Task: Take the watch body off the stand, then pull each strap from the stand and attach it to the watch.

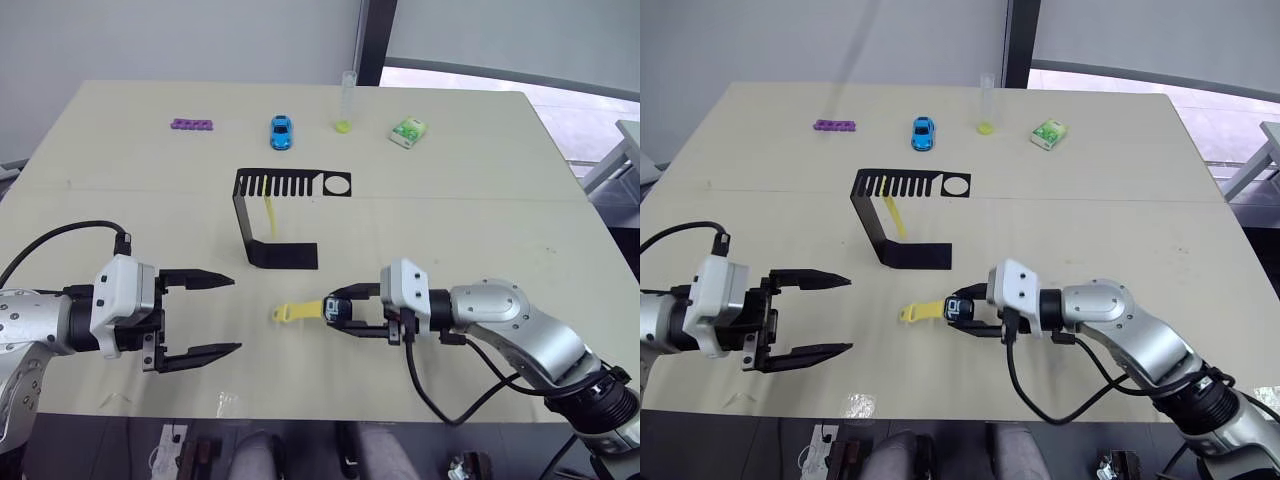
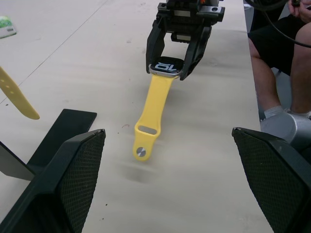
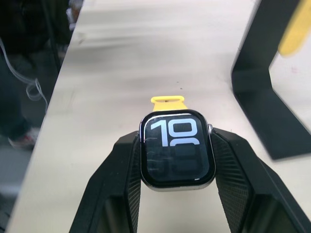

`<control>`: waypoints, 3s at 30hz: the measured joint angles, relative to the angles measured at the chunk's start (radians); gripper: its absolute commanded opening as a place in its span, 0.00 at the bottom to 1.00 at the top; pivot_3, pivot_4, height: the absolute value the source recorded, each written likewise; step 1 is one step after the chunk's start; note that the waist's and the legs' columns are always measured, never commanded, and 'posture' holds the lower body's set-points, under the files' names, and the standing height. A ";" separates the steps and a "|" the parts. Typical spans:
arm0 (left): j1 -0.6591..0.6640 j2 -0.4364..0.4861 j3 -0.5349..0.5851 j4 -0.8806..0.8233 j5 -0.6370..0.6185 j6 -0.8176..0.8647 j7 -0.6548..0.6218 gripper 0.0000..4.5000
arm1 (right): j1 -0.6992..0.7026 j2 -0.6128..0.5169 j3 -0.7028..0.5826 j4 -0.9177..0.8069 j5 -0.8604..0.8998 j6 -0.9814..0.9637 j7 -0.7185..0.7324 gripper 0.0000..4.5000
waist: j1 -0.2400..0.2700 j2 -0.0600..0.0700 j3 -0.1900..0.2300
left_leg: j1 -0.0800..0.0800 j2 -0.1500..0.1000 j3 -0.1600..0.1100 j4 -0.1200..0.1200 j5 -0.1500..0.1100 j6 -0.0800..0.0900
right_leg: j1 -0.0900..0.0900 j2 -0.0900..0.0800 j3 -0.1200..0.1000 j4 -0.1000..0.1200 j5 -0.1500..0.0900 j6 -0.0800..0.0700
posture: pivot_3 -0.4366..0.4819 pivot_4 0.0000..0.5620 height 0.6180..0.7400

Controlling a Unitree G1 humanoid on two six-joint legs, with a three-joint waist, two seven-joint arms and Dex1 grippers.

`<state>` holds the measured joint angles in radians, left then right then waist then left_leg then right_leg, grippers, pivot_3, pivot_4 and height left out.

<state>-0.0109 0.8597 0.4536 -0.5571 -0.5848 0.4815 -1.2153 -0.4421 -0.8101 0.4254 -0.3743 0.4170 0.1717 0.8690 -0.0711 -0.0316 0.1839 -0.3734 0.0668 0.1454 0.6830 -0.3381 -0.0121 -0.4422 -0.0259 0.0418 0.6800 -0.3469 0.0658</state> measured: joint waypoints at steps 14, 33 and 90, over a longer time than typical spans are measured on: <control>0.082 0.048 0.038 0.048 -0.016 -0.119 -0.051 1.00 | -0.106 0.286 0.080 0.170 -0.264 -0.068 0.085 0.36 | -0.016 -0.001 0.000 | 0.003 0.001 0.001 0.001 0.000 -0.001 | 0.000 0.000 0.000 0.005 -0.002 -0.003 | 0.48 0.27 1.00; 0.131 0.064 0.032 0.054 -0.018 -0.146 -0.043 1.00 | -0.064 0.288 0.071 0.311 -0.297 0.028 0.184 0.63 | -0.015 -0.003 -0.002 | 0.005 0.000 0.001 0.001 0.000 -0.001 | 0.001 0.000 0.000 0.007 -0.002 -0.003 | 0.48 0.27 1.00; 0.369 -0.439 0.041 -0.158 0.052 -0.221 0.685 1.00 | -0.217 0.537 -0.284 0.807 -0.188 -0.172 0.206 0.02 | -0.016 0.000 0.000 | 0.037 0.001 0.003 -0.014 -0.003 -0.003 | 0.034 0.001 0.001 -0.008 -0.002 -0.003 | 0.48 0.27 1.00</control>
<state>0.3581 0.4204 0.4946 -0.7152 -0.5323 0.2602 -0.5299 -0.6591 -0.2730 0.1416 0.4324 0.2290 0.0000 1.0752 -0.0873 -0.0319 0.1834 -0.3362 0.0682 0.1482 0.6692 -0.3407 -0.0151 -0.4081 -0.0253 0.0424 0.6715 -0.3489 0.0626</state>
